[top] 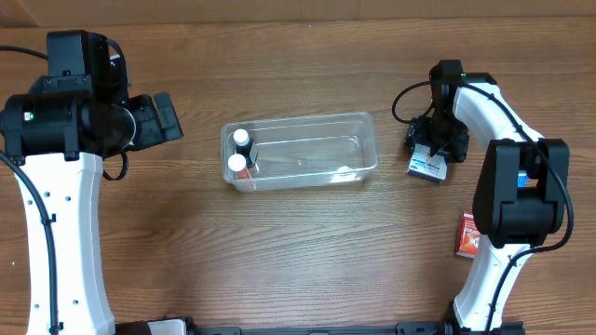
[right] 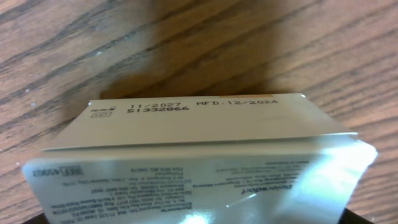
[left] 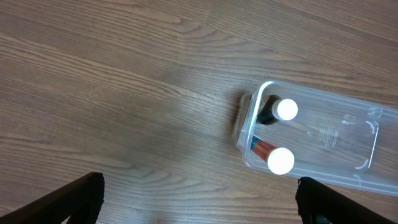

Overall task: Pack container
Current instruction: 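Grasp the white medicine box with the right gripper, then place the white box into the container's right end and release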

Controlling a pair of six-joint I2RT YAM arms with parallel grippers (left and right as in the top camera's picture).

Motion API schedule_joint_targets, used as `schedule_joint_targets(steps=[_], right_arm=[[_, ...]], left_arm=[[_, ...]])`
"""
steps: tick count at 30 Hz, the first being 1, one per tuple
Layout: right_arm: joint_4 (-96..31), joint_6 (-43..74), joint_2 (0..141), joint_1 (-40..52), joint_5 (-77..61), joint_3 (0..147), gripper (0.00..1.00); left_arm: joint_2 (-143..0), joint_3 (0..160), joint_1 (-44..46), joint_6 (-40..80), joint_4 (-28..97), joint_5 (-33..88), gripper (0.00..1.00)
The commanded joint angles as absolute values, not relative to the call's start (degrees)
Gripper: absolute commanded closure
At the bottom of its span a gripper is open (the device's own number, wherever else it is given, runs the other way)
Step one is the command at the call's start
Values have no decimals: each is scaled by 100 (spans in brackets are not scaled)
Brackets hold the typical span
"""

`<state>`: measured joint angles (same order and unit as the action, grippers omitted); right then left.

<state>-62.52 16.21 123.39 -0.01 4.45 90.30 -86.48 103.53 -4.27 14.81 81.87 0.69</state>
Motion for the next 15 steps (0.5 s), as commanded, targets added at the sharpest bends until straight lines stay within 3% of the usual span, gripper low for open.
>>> schedule_joint_targets(steps=[1, 8, 15], right_arm=[[-6259, 1608, 12376, -12, 423, 8995, 23], [-6348, 1608, 12359, -12, 423, 9017, 31], [-6517, 1605, 11834, 3, 423, 9076, 31]], left_arm=[[-8678, 10328, -449, 1409, 8204, 104, 0], [-8680, 10328, -449, 1409, 8213, 104, 0], [-8678, 10328, -449, 1369, 8211, 64, 0]])
